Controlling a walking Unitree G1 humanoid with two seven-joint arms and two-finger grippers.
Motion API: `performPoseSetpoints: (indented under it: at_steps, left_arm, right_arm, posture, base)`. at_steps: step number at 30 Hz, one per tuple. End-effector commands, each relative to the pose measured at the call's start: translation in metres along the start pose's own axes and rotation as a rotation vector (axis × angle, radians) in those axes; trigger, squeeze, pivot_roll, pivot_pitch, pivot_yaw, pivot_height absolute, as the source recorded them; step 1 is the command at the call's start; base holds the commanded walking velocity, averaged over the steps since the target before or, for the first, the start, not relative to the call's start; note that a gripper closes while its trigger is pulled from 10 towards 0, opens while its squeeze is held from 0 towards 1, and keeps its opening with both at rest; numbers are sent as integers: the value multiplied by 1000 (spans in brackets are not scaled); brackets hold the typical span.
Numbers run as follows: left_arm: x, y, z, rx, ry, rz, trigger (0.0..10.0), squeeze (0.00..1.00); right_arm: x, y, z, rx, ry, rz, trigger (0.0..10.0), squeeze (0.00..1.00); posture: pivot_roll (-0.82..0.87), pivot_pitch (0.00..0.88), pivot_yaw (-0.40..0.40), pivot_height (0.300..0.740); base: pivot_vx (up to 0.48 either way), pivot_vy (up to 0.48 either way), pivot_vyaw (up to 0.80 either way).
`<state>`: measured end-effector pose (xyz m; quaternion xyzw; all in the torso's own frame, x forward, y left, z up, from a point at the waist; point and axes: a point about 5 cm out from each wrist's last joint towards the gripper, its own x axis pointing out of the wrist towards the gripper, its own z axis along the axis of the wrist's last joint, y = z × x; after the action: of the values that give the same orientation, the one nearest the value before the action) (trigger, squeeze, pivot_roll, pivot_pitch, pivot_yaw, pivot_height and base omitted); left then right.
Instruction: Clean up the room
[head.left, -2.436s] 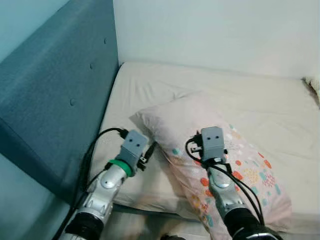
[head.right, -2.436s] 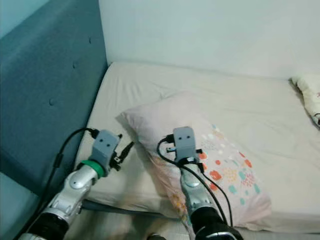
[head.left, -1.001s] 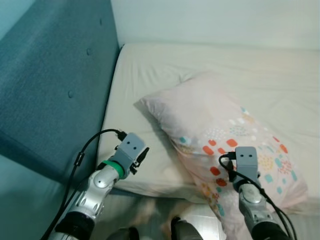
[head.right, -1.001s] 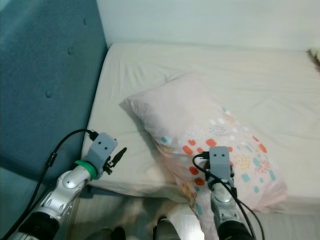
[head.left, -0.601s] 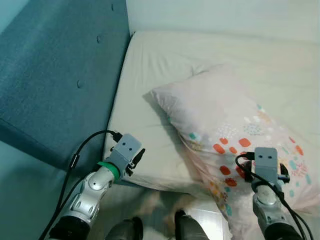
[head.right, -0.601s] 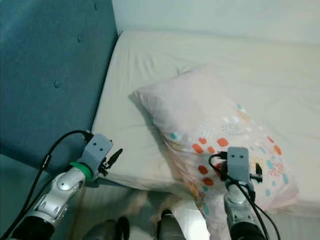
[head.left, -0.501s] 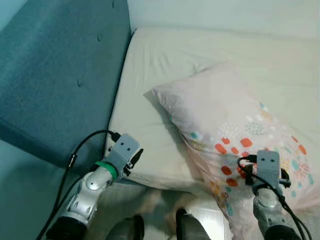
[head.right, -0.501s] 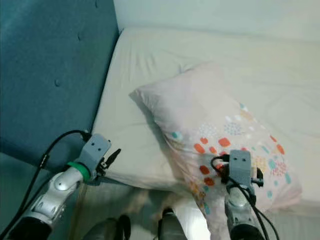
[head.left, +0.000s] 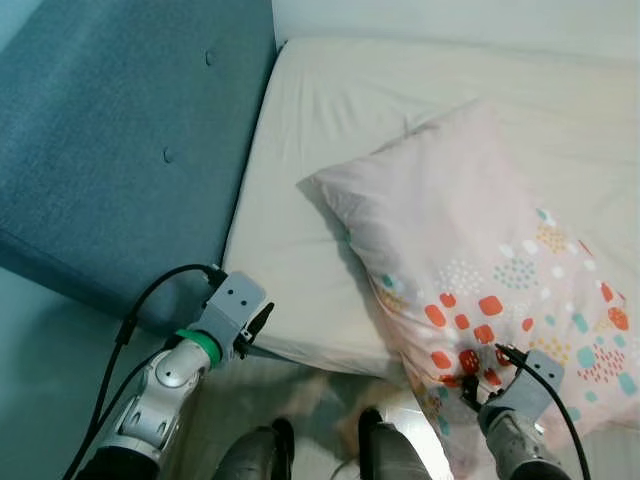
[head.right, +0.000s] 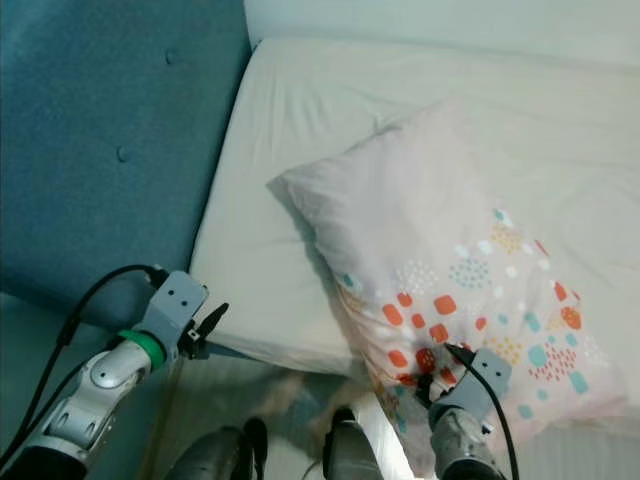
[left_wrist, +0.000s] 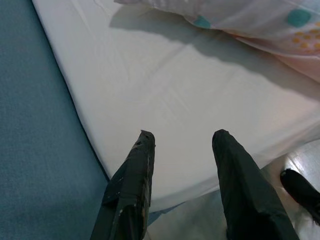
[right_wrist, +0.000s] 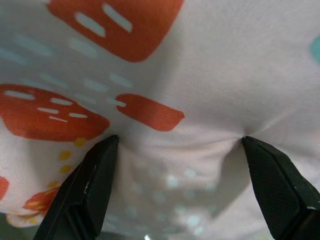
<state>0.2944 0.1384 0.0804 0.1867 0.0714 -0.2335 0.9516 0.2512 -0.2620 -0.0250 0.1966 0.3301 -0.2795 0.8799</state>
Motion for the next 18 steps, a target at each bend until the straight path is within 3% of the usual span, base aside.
performPoseSetpoints:
  at_steps: [1, 8, 9, 10, 11, 12, 18]
  left_arm:
    - [-5, -3, -10, -18, 43, -9, 10000, 0]
    - [-8, -2, -9, -21, 49, 2, 10000, 0]
    - [-8, -2, -9, -21, 50, 3, 10000, 0]
    - [-8, -2, -9, -21, 50, 3, 10000, 0]
    - [-9, -2, -8, -23, 51, 7, 10000, 0]
    - [-9, -1, -8, -25, 55, 13, 10000, 0]
    - [-10, 2, -9, -33, 62, 36, 10000, 0]
  right_arm:
    - [-2, -6, -21, 19, 90, -20, 10000, 0]
    - [0, 22, -3, 26, 50, 103, 10000, 0]
    - [0, 25, 2, 13, 32, 116, 5686, 0]
    - [0, 25, 2, 13, 32, 116, 5686, 0]
    - [0, 27, 6, 6, 14, 120, 3882, 0]
    - [0, 28, 10, 9, -3, 117, 0, 0]
    - [1, 24, 23, 40, -57, 90, 0, 0]
  posture:
    - [64, 314, 181, 714]
    - [77, 316, 189, 714]
    - [77, 316, 189, 714]
    - [77, 316, 189, 714]
    - [83, 313, 190, 714]
    - [83, 313, 190, 714]
    - [83, 310, 190, 714]
  base:
    - [0, 0, 0]
    - [0, 0, 0]
    - [0, 0, 0]
    - [0, 0, 0]
    - [0, 0, 0]
    - [0, 0, 0]
    - [0, 0, 0]
